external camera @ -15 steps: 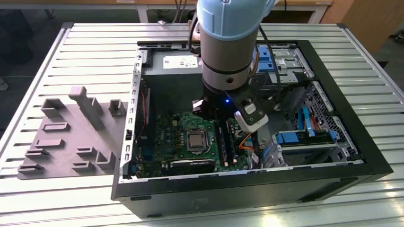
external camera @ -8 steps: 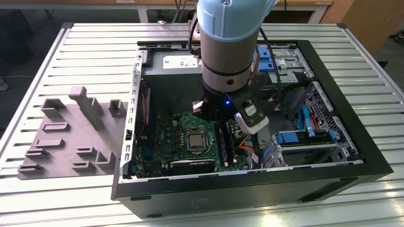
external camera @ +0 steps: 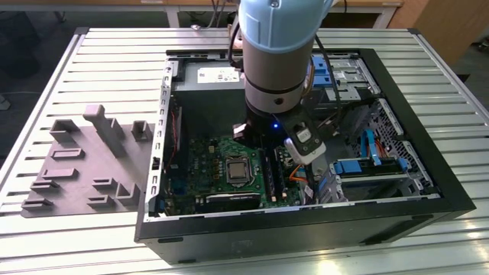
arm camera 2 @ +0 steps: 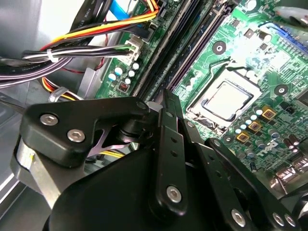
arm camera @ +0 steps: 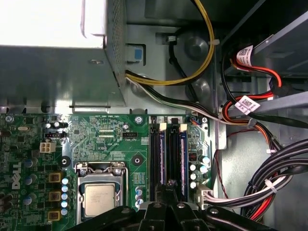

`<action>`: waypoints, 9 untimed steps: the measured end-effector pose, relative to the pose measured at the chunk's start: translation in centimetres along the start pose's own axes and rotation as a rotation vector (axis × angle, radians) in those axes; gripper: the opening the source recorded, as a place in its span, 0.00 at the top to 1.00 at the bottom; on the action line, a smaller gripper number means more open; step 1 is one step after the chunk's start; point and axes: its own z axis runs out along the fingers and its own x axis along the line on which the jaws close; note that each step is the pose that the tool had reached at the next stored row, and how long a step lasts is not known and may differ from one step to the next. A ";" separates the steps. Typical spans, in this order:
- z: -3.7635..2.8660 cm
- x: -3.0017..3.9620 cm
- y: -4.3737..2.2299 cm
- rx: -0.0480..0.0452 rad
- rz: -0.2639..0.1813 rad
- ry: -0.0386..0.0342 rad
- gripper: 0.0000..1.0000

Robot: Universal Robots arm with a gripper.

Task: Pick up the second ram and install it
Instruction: 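Press down the second ram until it locks into place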

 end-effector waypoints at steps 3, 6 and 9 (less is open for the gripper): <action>-0.01 0.00 -0.10 0.0000 0.000 0.0001 0.89; -0.02 0.00 -0.18 0.0001 0.000 0.0001 0.89; -0.03 0.00 -0.25 0.0001 0.000 0.0001 0.89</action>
